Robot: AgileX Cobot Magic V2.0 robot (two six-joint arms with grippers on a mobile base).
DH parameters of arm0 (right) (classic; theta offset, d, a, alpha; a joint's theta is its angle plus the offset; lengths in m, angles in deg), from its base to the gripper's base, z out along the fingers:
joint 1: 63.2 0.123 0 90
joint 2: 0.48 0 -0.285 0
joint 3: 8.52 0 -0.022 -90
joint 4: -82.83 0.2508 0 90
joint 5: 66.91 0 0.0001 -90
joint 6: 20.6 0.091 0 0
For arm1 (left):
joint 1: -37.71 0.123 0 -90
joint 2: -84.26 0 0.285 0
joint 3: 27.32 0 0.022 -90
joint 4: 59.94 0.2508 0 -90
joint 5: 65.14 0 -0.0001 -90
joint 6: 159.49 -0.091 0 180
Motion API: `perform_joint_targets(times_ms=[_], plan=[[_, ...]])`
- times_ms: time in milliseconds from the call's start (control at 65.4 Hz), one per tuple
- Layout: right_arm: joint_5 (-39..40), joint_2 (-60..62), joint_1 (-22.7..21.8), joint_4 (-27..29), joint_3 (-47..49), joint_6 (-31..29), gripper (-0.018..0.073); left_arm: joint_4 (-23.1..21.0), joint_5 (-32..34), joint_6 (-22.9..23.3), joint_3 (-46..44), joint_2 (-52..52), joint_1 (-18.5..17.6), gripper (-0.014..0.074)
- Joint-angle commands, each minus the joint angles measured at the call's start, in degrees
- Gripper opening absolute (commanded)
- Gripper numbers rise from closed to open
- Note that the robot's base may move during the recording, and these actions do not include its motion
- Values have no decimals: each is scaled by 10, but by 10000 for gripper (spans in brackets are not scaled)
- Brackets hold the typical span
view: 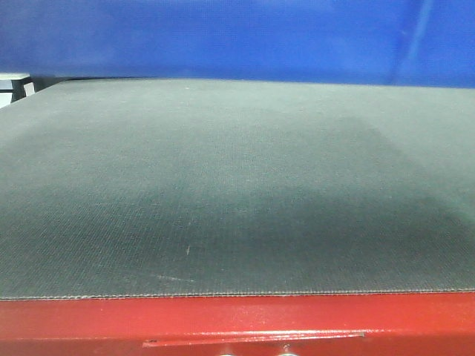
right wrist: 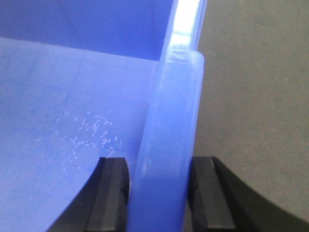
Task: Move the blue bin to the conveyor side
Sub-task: 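Carry the blue bin with both grippers over the grey conveyor belt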
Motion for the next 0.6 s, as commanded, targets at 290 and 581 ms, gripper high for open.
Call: perform_joint_targets(times_ms=[290,581], plan=[[93,11,0,-8,9,-21,-78,44,159,-6,-8,-11,1,-9],[60,11,0,6,9,-21,-78,25,171,-6,-8,-16,1,-9]])
